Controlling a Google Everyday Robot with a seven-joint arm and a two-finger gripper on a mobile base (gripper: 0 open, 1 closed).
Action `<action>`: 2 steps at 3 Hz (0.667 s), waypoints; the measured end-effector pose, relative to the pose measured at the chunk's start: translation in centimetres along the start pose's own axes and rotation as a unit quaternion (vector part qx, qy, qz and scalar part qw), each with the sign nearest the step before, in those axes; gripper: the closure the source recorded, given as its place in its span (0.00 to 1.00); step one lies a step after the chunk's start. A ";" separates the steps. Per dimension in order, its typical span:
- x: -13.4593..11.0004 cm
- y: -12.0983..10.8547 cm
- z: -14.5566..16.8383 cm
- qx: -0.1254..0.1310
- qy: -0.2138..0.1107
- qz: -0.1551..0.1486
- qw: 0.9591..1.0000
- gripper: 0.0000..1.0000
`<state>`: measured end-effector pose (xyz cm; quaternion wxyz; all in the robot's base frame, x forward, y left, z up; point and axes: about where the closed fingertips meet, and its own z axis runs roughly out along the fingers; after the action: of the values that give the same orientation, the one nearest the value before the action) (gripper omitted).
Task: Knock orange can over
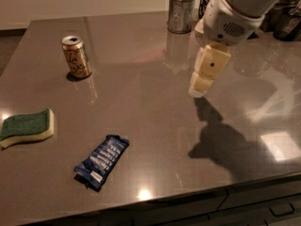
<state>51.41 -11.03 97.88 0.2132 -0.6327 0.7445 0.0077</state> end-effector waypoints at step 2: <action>-8.8 -4.0 6.4 -0.009 -0.061 0.002 0.998 0.00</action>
Offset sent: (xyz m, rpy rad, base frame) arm 0.1104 0.1477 -0.0321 0.2028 -0.0072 0.0377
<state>58.16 -1.79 95.98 0.2520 -0.6316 0.7313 0.0534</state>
